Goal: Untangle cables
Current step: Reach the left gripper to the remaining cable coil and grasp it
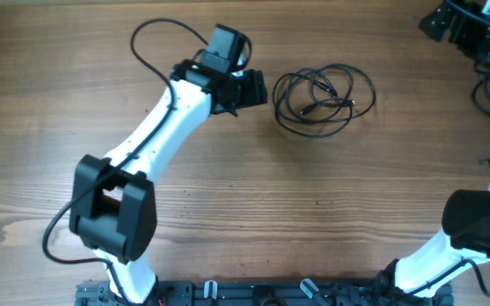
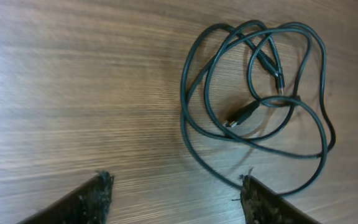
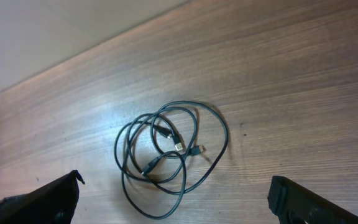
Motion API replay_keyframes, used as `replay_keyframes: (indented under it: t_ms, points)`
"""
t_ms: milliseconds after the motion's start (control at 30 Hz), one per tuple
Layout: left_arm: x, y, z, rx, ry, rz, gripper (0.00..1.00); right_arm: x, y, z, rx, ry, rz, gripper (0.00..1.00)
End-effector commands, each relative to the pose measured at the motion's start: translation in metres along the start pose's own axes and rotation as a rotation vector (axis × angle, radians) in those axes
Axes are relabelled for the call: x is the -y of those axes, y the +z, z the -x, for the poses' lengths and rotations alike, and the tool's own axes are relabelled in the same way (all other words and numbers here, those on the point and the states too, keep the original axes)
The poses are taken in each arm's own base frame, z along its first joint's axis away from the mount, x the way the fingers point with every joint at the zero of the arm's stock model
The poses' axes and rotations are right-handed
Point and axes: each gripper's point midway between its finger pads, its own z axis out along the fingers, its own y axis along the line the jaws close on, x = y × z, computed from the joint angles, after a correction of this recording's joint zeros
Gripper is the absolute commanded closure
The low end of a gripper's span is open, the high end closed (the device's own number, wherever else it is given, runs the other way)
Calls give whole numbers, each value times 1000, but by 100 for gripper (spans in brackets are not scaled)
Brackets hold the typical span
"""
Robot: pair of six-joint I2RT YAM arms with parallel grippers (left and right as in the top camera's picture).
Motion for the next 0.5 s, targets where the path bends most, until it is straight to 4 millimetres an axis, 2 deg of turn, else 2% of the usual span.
replay_keyframes:
  t_ms: [0,33,133,267,367,467]
  points:
    - [0,32,-10,-14,-145,47,64,6,14,-5,-35,-12,-24,0]
    - [5,39,-15,-22,-182,45,68,6,16,-5,-42,-12,-24,0]
    - [30,64,-40,-59,-264,27,68,7,19,-8,-58,-6,-25,0]
    - [49,79,-69,-144,-287,-6,73,7,19,-10,-65,-3,-25,0]
    - [54,92,-86,-233,-332,-37,73,7,19,-11,-68,-2,-26,0]
    - [52,100,-86,-233,-338,-38,68,6,19,-11,-69,-4,-25,0]
